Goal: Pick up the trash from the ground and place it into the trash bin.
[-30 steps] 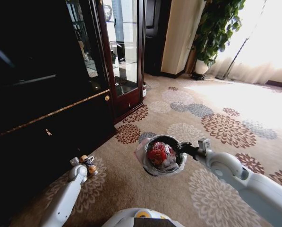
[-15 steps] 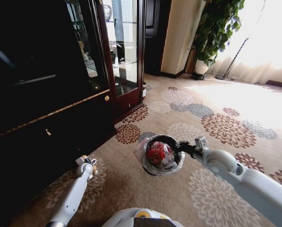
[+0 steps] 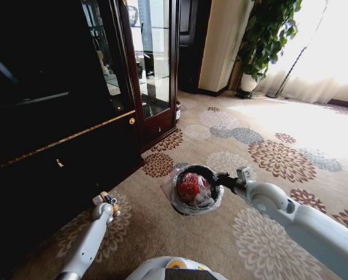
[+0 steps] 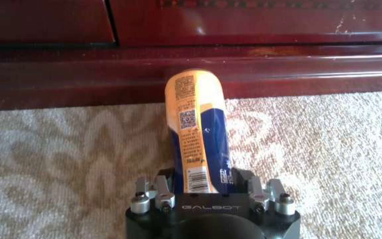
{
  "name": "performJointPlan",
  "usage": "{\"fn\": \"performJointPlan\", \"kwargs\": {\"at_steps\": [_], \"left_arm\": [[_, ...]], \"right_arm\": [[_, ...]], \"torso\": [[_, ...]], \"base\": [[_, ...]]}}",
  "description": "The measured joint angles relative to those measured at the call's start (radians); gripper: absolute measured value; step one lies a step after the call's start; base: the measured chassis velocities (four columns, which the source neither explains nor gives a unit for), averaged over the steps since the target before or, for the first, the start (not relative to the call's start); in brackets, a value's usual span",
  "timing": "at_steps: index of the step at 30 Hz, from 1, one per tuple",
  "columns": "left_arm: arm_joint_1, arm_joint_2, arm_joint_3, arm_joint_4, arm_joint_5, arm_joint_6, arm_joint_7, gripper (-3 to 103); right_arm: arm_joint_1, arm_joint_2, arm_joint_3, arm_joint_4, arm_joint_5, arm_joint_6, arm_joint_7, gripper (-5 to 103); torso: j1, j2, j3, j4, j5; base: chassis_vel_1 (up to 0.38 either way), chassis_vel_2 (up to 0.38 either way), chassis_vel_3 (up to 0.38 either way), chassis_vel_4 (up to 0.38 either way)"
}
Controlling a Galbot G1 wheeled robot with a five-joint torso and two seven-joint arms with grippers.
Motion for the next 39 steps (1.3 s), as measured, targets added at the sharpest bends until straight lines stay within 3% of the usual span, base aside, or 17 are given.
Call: {"fn": "performJointPlan", "kwargs": {"at_steps": [1, 2, 9, 13, 17, 21, 22, 24, 26, 28, 29, 31, 33, 34, 36, 37, 39], "left_arm": [[0.002, 0.0, -0.002, 0.0, 0.0, -0.001, 0.003, 59], [0.004, 0.0, -0.003, 0.0, 0.0, -0.002, 0.009, 48], [0.046, -0.008, -0.004, -0.049, 0.004, -0.006, 0.044, 34], [0.11, -0.014, 0.005, -0.126, 0.031, -0.022, 0.097, 28], [0.151, -0.015, 0.014, -0.188, 0.104, -0.068, 0.155, 28], [0.206, 0.039, 0.011, -0.315, 0.298, -0.194, 0.313, 28], [0.206, 0.039, 0.011, -0.315, 0.298, -0.194, 0.313, 28], [0.229, 0.095, 0.002, -0.396, 0.368, -0.262, 0.413, 28], [0.235, 0.117, -0.001, -0.424, 0.381, -0.283, 0.441, 28], [0.255, 0.207, -0.008, -0.538, 0.42, -0.347, 0.526, 28], [0.255, 0.207, -0.008, -0.538, 0.42, -0.347, 0.526, 28], [0.256, 0.291, -0.002, -0.653, 0.427, -0.369, 0.567, 28], [0.236, 0.37, 0.021, -0.757, 0.409, -0.361, 0.579, 28], [0.236, 0.37, 0.021, -0.757, 0.409, -0.361, 0.579, 28], [0.194, 0.46, 0.068, -0.872, 0.341, -0.298, 0.561, 28], [0.194, 0.46, 0.068, -0.872, 0.341, -0.298, 0.561, 28], [0.144, 0.536, 0.119, -0.979, 0.241, -0.232, 0.522, 28]], "right_arm": [[0.0, -0.001, 0.0, 0.0, 0.0, 0.0, 0.0, 1], [-0.001, -0.002, 0.002, 0.001, 0.0, 0.0, 0.0, 1], [-0.001, -0.002, 0.006, 0.008, 0.004, 0.0, 0.004, 1], [-0.01, 0.002, 0.016, 0.007, 0.004, 0.0, 0.009, 1], [-0.018, 0.01, 0.024, 0.005, 0.004, -0.001, 0.021, 1], [-0.027, 0.036, 0.024, -0.001, 0.04, -0.027, 0.108, 1], [-0.027, 0.036, 0.024, -0.001, 0.04, -0.027, 0.108, 1], [-0.024, 0.056, 0.008, -0.003, 0.087, -0.039, 0.178, 1], [-0.019, 0.066, 0.001, -0.006, 0.104, -0.044, 0.199, 1], [0.008, 0.09, -0.025, -0.022, 0.148, -0.057, 0.251, 1], [0.008, 0.09, -0.025, -0.022, 0.148, -0.057, 0.251, 1], [0.034, 0.107, -0.054, -0.036, 0.176, -0.063, 0.277, 1], [0.055, 0.119, -0.082, -0.045, 0.18, -0.065, 0.282, 1], [0.055, 0.119, -0.082, -0.045, 0.18, -0.065, 0.282, 1], [0.086, 0.12, -0.127, -0.053, 0.181, -0.066, 0.283, 1], [0.086, 0.12, -0.127, -0.053, 0.181, -0.066, 0.283, 1], [0.115, 0.118, -0.162, -0.069, 0.176, -0.066, 0.275, 1]], "torso": [[0.0, 0.0, 0.0, 0.0, 0.0002], [0.0, 0.0, 0.0, 0.0, 0.0002], [0.0, 0.0, 0.0, -0.0001, -0.0002], [0.0, 0.0, 0.0, 0.0001, -0.0007], [0.0, 0.0, 0.0, 0.0, -0.0002], [0.0, 0.0, 0.0, 0.0, 0.0], [0.0, 0.0, 0.0, 0.0, 0.0], [0.0, 0.0, 0.0, -0.0003, -0.0003], [0.0, 0.0, 0.0, -0.0001, -0.0003], [0.0, 0.0, 0.0, 0.0003, 0.0], [0.0, 0.0, 0.0, 0.0003, 0.0], [0.0, 0.0, 0.0, 0.0002, -0.0002], [0.0, 0.0, 0.0, 0.0001, 0.0002], [0.0, 0.0, 0.0, 0.0001, 0.0002], [0.0, 0.0, 0.0, -0.0003, -0.0002], [0.0, 0.0, 0.0, -0.0003, -0.0002], [0.0, 0.0, 0.0, -0.0001, -0.0001]], "base": [[0.0, 0.0, 0.0, 0.0], [0.0, 0.0, 0.0, 0.0], [0.0, 0.0, 0.0, 0.0], [0.0, 0.0, 0.0, 0.0], [0.0, 0.0, 0.0, 0.0], [0.0, 0.0, 0.0, 0.0], [0.0, 0.0, 0.0, 0.0], [0.0, 0.0, 0.0, 0.0], [0.0, 0.0, 0.0, 0.0], [0.0, 0.0, 0.0, 0.0], [0.0, 0.0, 0.0, 0.0], [0.0, 0.0, 0.0, 0.0], [0.0, 0.0, 0.0, 0.0], [0.0, 0.0, 0.0, 0.0], [0.0, 0.0, 0.0, 0.0], [0.0, 0.0, 0.0, 0.0], [0.0, 0.0, 0.0, 0.0]]}}
